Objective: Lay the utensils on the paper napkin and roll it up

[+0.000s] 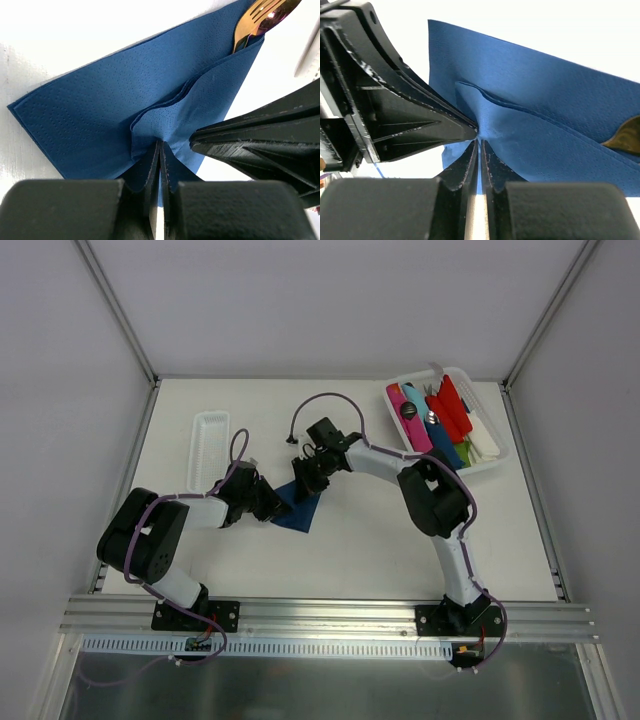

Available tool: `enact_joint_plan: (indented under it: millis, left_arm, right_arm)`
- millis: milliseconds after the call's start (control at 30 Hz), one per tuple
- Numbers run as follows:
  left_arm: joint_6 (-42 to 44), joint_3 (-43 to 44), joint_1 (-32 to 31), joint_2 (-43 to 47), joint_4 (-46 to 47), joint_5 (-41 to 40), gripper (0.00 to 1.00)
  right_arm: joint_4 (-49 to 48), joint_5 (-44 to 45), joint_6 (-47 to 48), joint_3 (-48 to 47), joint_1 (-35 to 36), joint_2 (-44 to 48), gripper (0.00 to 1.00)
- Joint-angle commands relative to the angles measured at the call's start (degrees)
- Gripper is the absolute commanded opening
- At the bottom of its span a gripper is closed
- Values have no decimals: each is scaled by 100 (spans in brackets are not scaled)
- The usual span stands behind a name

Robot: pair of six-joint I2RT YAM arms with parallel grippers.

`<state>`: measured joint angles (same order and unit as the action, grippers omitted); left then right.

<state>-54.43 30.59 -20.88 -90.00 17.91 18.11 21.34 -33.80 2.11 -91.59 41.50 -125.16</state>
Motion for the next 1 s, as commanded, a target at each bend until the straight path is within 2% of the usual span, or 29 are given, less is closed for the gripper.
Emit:
enact_joint_plan:
  millis: [0,333,667,967]
  left_arm:
    - [363,-123,84,-229,-754,-369,0]
    - [381,-141,102,-203,-772,-334,0]
    - [434,-150,111,-255,-780,-308,0]
    - [451,-141,120,-273,-798,-308,0]
  right_arm:
    - [116,127,237,-201,139,54,8]
    - [203,594,492,-350,52,-359,8]
    - [221,638,413,-921,-361,-632,8]
    - [248,735,466,-1150,-458,-808,8]
